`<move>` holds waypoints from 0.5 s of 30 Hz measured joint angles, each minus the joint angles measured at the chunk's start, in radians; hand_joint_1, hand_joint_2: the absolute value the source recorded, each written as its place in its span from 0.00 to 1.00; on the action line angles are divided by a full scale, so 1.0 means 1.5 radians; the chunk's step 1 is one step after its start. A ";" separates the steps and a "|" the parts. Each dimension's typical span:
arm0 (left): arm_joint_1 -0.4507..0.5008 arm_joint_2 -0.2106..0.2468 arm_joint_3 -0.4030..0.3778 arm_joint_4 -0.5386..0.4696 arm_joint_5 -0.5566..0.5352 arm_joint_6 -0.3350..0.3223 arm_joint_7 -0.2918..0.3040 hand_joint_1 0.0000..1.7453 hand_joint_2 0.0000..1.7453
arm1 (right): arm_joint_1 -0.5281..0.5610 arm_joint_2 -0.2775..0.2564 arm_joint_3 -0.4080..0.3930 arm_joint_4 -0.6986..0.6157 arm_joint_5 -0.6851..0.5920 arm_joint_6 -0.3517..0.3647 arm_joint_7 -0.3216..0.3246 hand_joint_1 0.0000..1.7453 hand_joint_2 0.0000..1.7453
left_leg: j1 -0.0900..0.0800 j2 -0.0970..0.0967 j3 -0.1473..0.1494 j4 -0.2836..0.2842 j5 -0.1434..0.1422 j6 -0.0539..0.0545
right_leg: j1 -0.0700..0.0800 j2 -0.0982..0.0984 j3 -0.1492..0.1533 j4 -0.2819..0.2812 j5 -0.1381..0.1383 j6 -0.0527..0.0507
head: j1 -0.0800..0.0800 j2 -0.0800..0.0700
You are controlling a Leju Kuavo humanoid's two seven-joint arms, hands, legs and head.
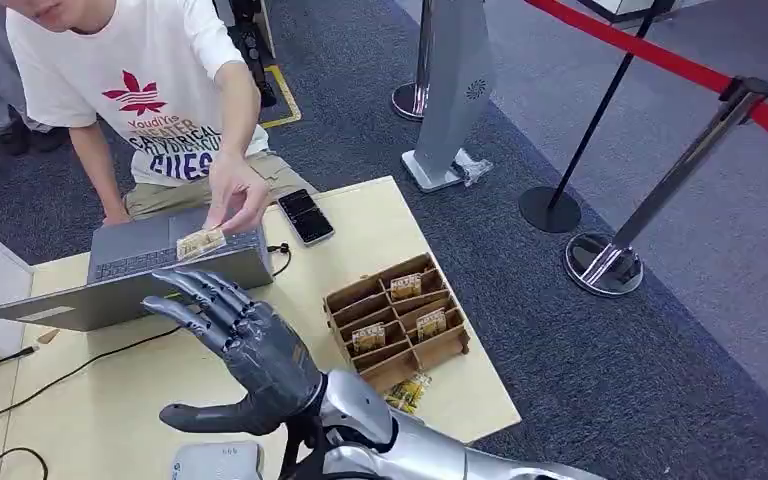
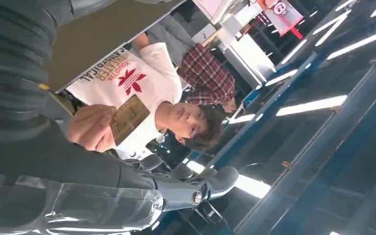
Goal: Pass the card to the sensor for recognition and then transmit it.
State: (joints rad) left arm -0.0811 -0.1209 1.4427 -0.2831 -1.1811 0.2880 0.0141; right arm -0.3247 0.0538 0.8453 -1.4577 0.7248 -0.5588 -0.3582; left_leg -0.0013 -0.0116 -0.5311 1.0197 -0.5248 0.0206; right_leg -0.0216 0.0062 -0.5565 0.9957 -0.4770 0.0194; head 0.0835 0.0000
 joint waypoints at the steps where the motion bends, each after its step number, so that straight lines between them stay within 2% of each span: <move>1: 0.000 0.000 0.000 0.000 0.001 0.002 0.002 0.00 1.00 | -0.004 0.002 0.002 0.006 0.003 -0.004 0.001 0.00 1.00 | 0.000 0.000 0.000 0.000 0.000 0.000 | 0.000 0.000 0.000 0.000 0.000 0.000 | 0.000 0.000; 6: -0.003 0.000 0.000 0.000 0.008 0.008 0.004 0.00 1.00 | -0.025 0.011 0.013 0.036 0.007 -0.006 0.010 0.00 1.00 | 0.000 0.000 0.000 0.000 0.000 0.000 | 0.000 0.000 0.000 0.000 0.000 0.000 | 0.000 0.000; 8: -0.004 0.000 0.000 0.000 0.010 0.008 0.004 0.00 1.00 | -0.032 0.014 0.016 0.045 0.007 -0.007 0.013 0.20 1.00 | 0.000 0.000 0.000 0.000 0.000 0.000 | 0.000 0.000 0.000 0.000 0.000 0.000 | 0.000 0.000; 9: -0.004 0.000 0.000 0.000 0.011 0.008 0.005 0.00 1.00 | -0.036 0.016 0.017 0.050 0.007 -0.007 0.014 0.20 1.00 | 0.000 0.000 0.000 0.000 0.000 0.000 | 0.000 0.000 0.000 0.000 0.000 0.000 | 0.000 0.000; 10: -0.004 0.000 0.000 0.000 0.012 0.009 0.005 0.00 1.00 | -0.039 0.018 0.018 0.055 0.007 -0.007 0.016 0.46 1.00 | 0.000 0.000 0.000 0.000 0.000 0.000 | 0.000 0.000 0.000 0.000 0.000 0.000 | 0.000 0.000; 12: -0.005 0.000 0.000 0.000 0.013 0.009 0.006 0.00 1.00 | -0.045 0.022 0.019 0.065 0.007 -0.007 0.018 0.42 1.00 | 0.000 0.000 0.000 0.000 0.000 0.000 | 0.000 0.000 0.000 0.000 0.000 0.000 | 0.000 0.000; 13: -0.005 0.000 0.000 0.000 0.013 0.009 0.007 0.00 1.00 | -0.048 0.024 0.020 0.069 0.007 -0.007 0.020 0.48 1.00 | 0.000 0.000 0.000 0.000 0.000 0.000 | 0.000 0.000 0.000 0.000 0.000 0.000 | 0.000 0.000; 15: -0.005 0.000 0.000 0.000 0.014 0.009 0.008 0.00 1.00 | -0.054 0.028 0.020 0.079 0.007 -0.007 0.024 0.47 1.00 | 0.000 0.000 0.000 0.000 0.000 0.000 | 0.000 0.000 0.000 0.000 0.000 0.000 | 0.000 0.000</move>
State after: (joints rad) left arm -0.0891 -0.1205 1.4424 -0.2827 -1.1605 0.3014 0.0259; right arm -0.4050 0.0954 0.8755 -1.3397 0.7359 -0.5699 -0.3223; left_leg -0.0013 -0.0117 -0.5312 1.0197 -0.5248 0.0206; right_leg -0.0216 0.0062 -0.5565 0.9957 -0.4770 0.0194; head 0.0839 0.0000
